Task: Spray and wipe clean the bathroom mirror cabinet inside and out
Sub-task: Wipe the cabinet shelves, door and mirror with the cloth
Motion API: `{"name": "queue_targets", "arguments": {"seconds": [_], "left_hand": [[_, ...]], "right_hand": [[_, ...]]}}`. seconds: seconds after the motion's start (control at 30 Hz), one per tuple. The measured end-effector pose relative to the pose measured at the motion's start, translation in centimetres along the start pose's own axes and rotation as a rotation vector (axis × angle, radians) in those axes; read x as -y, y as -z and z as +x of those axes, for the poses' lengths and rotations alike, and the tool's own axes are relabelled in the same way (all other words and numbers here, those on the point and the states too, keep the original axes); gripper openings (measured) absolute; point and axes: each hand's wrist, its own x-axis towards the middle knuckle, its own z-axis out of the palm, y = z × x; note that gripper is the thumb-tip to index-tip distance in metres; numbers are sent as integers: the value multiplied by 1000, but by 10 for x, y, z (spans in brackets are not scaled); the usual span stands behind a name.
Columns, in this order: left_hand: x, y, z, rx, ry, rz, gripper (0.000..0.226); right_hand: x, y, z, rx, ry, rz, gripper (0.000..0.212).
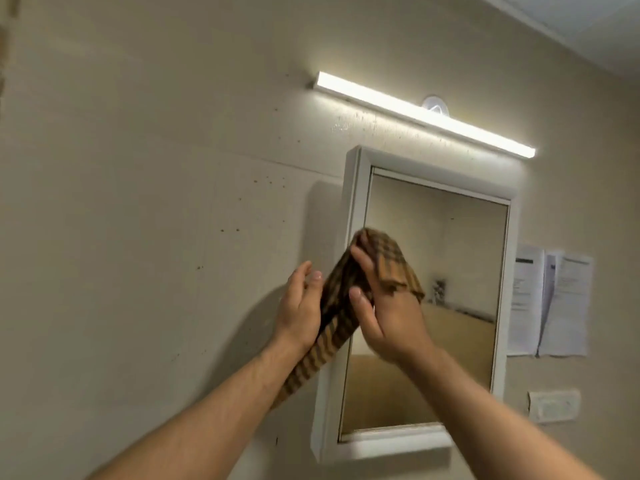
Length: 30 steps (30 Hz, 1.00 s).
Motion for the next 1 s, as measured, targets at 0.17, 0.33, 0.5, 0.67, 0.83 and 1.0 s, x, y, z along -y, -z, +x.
{"name": "queue_targets", "arguments": {"seconds": [0.17,0.33,0.5,0.67,0.83,1.0], "left_hand": [[-58,-9,35,26,-141,-24,47],[-100,-30,54,-140,-288,111,59],[-97,-46,49,-176,-457,418,68],[-97,-64,67,-155,-625,728,63],[-99,-94,80,-178,-745,1061,68],[-89,-102,90,-48,-820,1315,73]], "right_hand": [[-9,22,135,-17,-40,-124,70],[-38,5,161,87,-62,-127,66],[-101,22,137,-30,-457,-2,37],[-116,49,144,-95,-318,108,92],[-125,32,140,5,34,-56,75],[-220,83,108,-111,-591,-27,87]]}}
